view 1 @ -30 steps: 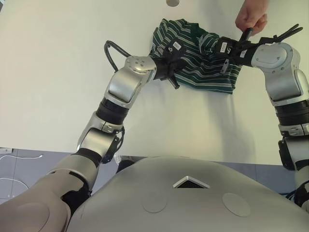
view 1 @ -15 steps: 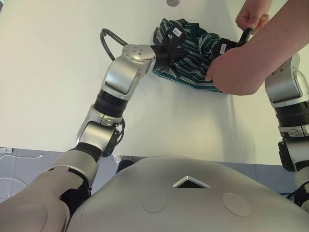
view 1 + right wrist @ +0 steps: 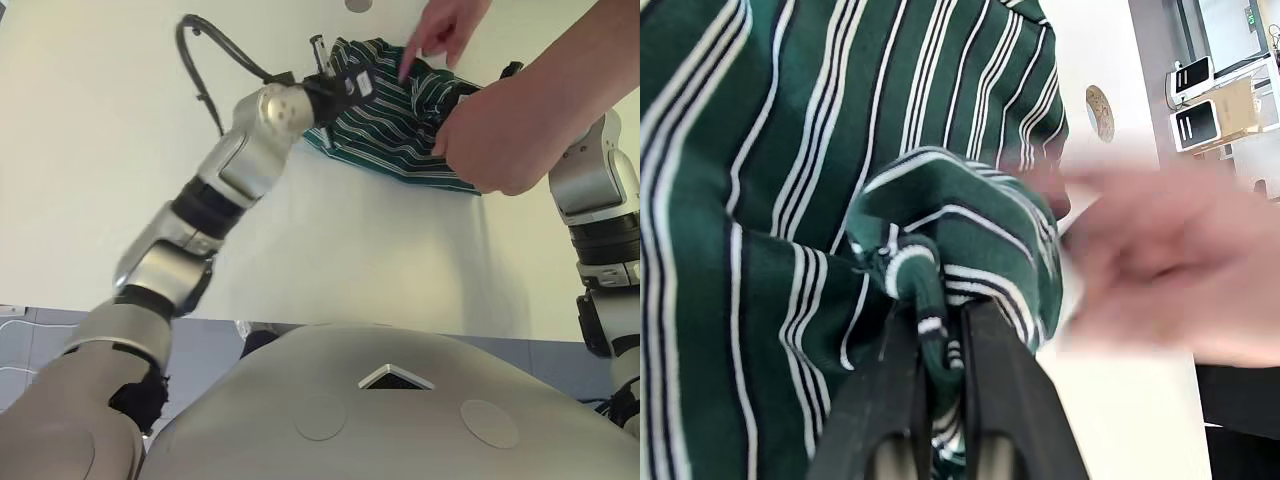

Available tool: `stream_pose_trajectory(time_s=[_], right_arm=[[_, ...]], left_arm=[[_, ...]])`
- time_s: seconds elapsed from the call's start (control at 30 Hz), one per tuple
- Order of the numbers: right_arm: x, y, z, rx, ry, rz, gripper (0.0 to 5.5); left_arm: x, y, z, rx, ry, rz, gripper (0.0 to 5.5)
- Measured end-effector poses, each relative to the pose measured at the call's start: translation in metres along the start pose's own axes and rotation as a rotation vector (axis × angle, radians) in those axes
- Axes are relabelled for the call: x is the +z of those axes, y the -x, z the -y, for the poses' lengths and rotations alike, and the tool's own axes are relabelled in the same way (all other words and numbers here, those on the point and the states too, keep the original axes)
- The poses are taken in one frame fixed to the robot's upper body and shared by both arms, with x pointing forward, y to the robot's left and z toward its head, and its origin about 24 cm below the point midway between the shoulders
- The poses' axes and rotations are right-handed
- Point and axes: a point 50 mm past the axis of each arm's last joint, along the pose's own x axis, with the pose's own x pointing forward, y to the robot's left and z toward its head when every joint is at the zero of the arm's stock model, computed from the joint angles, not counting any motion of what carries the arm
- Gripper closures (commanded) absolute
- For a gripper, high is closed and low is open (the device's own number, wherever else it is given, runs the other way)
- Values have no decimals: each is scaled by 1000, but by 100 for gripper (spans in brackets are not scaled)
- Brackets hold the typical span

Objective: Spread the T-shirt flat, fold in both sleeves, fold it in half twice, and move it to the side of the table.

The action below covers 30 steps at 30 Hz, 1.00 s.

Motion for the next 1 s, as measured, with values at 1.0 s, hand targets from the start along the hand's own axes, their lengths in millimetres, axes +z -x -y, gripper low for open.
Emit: stream_pose_trajectory(time_s=[1.0], right_arm=[[6, -4, -10, 27, 69, 11, 515]], left_arm=[[172, -34, -47, -244, 334, 585, 550]])
